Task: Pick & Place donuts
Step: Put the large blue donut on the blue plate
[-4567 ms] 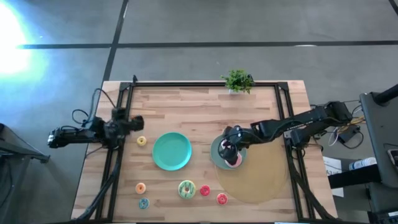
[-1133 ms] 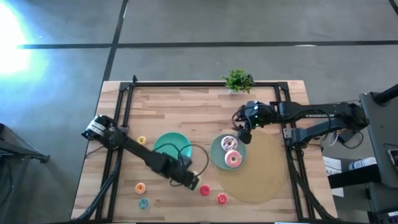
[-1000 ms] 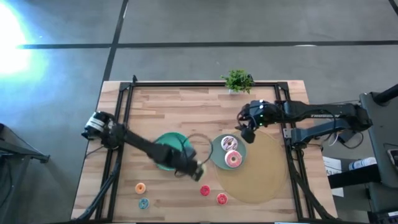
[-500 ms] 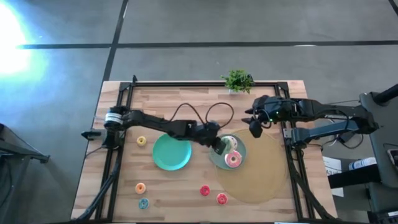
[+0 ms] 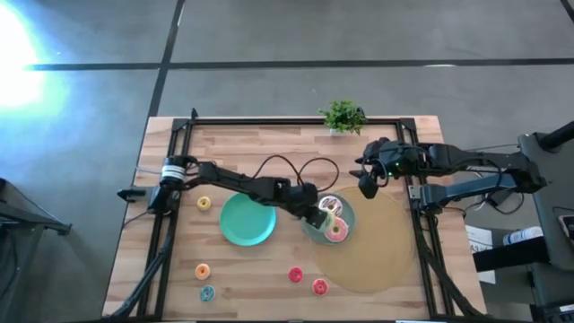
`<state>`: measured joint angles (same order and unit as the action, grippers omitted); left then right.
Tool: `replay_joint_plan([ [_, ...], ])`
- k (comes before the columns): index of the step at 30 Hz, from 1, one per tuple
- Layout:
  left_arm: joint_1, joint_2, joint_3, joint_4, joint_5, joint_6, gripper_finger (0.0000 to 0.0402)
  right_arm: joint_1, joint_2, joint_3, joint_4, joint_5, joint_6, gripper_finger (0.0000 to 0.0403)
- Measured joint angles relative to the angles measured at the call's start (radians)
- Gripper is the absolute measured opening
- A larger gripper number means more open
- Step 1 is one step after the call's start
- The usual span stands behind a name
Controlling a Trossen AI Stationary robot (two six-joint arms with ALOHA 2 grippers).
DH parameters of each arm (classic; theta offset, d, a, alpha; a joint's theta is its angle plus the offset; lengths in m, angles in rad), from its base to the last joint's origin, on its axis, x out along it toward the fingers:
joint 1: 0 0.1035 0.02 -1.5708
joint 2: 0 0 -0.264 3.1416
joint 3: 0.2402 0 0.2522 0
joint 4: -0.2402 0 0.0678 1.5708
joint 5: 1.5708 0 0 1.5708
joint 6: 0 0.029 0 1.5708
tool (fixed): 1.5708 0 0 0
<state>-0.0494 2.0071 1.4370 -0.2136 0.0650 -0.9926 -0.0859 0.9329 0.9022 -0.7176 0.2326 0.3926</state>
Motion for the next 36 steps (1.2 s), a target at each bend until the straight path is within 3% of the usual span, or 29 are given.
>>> replay_joint_plan([
  [4, 0.000, -0.042, 0.001, -0.043, -0.004, 0.040, 0.0128, -0.001, 0.000, -0.015, 0.004, 0.007, 0.000, 0.0205],
  [9, -0.006, -0.099, 0.013, -0.244, -0.074, 0.063, 0.0128, 0.000, -0.001, -0.036, 0.023, 0.006, 0.005, 0.0205],
  [15, -0.052, -0.233, 0.015, -0.633, -0.218, 0.077, 0.0128, 0.000, 0.003, -0.043, 0.048, 0.006, 0.008, 0.0205],
  [20, -0.067, -0.339, -0.004, -1.015, -0.334, -0.052, 0.0128, -0.001, 0.008, -0.047, 0.062, 0.006, 0.007, 0.0205],
  [22, -0.066, -0.386, -0.047, -1.083, -0.357, -0.115, 0.0128, -0.001, 0.015, -0.049, 0.070, 0.006, 0.006, 0.0205],
  [24, -0.066, -0.436, -0.105, -1.016, -0.352, -0.136, 0.0128, 0.000, 0.026, -0.049, 0.074, 0.006, 0.005, 0.0205],
  [27, -0.079, -0.505, -0.201, -0.706, -0.304, -0.115, 0.0128, -0.001, 0.044, -0.050, 0.077, 0.005, 0.005, 0.0205],
  [31, -0.090, -0.503, -0.318, -0.309, -0.258, -0.078, 0.0128, 0.000, 0.074, -0.050, 0.080, -0.005, 0.008, 0.0205],
  [33, -0.088, -0.466, -0.353, -0.195, -0.242, -0.074, 0.0128, 0.000, 0.091, -0.050, 0.081, -0.005, 0.015, 0.0205],
  [36, -0.078, -0.385, -0.361, -0.164, -0.167, -0.082, 0.0128, -0.001, 0.119, -0.050, 0.088, -0.016, 0.033, 0.0205],
])
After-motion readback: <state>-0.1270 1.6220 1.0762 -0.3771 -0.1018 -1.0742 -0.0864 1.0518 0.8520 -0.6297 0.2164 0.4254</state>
